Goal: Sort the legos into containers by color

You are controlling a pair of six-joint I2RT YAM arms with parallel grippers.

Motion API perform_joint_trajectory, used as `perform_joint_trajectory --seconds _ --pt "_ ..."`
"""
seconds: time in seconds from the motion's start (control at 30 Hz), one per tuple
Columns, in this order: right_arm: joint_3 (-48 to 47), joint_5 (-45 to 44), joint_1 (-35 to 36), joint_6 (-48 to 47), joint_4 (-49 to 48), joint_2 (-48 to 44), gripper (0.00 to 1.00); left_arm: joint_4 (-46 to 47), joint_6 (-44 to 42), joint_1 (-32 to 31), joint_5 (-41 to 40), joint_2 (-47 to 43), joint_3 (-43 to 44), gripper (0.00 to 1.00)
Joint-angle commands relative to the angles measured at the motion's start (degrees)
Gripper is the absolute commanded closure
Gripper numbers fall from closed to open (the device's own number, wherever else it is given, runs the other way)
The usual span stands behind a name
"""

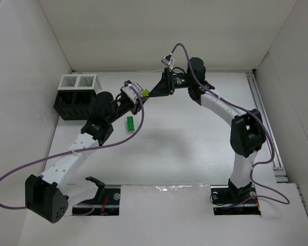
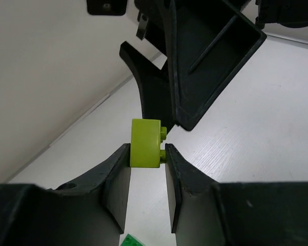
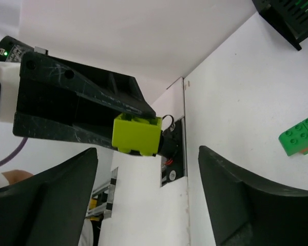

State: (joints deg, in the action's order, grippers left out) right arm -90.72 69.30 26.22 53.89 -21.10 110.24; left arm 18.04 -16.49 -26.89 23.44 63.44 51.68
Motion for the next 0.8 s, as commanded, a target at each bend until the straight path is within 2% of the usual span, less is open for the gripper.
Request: perform_joint_trajectory --seconds 0.0,0.1,0.13,0.2,0.23,0.27,0.33,0.37,0.47,0.57,0.77 --pt "-1.30 -0.82 -2.21 -1.68 -3.15 -5.63 0.15 -0.01 4.52 0.96 -3.04 -3.84 1.93 1.00" --pt "-0.25 -3.02 -6.25 -3.52 -3.15 -9.06 0.12 -3.62 9.00 5.17 -7.17 -4.64 1.93 1.00" --pt "0.45 -3.90 -7.22 -5.09 -3.15 -9.86 0.11 -6.24 11.11 8.93 -9.01 -4.64 2.45 1.00" --pt "0.45 -8.72 -8.90 -11.58 6.56 -11.35 0.11 -9.50 17.00 13.69 -12.53 -3.60 5.17 1.00" --pt "-0.24 -10.48 -9.51 -21.18 10.60 -12.66 0.11 -10.91 18.76 19.19 -13.67 -2.28 6.05 1.00" --pt "-0.77 -12.76 -9.52 -26.41 19.61 -13.29 0.11 -12.92 20.34 22.29 -14.38 -1.48 6.93 1.00" --pt "-1.39 -19.45 -8.99 -35.55 25.12 -13.82 0.11 -14.78 23.43 28.18 -14.39 0.36 10.17 1.00" --pt "-1.39 -20.59 -8.99 -36.91 26.71 -13.82 0.11 -17.31 24.04 32.82 -14.39 2.98 11.67 1.00" --pt "-1.39 -22.19 -8.99 -38.93 28.93 -13.82 0.11 -21.89 23.44 38.56 -13.86 8.60 18.26 1.00" --pt "-1.39 -22.72 -8.99 -40.08 29.45 -13.82 0.11 -23.92 20.81 40.42 -14.39 12.13 24.66 1.00" --pt "-1.39 -22.72 -8.99 -42.02 31.29 -13.82 0.11 -35.34 16.94 42.10 -15.71 24.52 40.50 1.00"
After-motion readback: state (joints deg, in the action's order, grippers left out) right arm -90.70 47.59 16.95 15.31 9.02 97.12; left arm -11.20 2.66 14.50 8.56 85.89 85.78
